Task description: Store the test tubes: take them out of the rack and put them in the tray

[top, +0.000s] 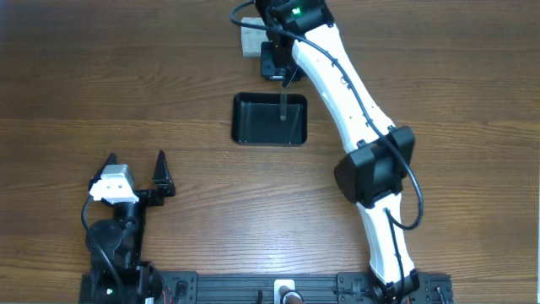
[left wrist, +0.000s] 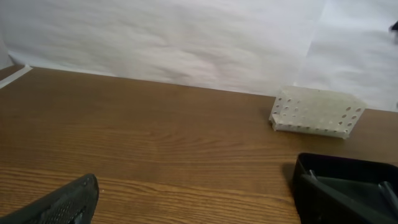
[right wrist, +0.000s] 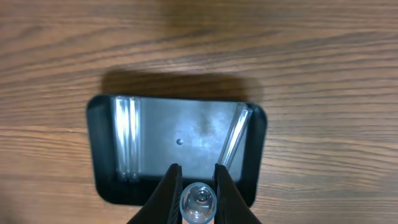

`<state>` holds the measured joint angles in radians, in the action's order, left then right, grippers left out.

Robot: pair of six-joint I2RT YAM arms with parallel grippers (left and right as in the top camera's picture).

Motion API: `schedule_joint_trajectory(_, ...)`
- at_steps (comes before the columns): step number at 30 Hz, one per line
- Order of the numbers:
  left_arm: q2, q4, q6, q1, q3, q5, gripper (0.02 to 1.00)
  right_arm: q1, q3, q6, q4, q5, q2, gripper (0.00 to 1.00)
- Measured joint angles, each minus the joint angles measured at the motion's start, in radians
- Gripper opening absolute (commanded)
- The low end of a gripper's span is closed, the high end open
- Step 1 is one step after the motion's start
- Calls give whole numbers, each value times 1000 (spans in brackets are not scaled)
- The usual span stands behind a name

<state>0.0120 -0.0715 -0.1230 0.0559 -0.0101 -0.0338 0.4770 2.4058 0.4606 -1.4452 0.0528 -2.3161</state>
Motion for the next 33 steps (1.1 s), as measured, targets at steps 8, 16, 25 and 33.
schedule_joint_trajectory(8, 0, 0, 0, 0, 0, 0, 998, 4, 0, 5, -2, -23, -65, 117)
schedule_joint_trajectory(16, 0, 0, 0, 0, 0, 0, 998, 4, 0, 12, -7, -93, -109, 112)
schedule_joint_trajectory(25, 0, 0, 0, 0, 0, 0, 998, 3, 0, 12, -19, -100, -114, 115)
schedule_joint_trajectory(33, 0, 0, 0, 0, 0, 0, 998, 3, 0, 14, -65, -80, -135, 108)
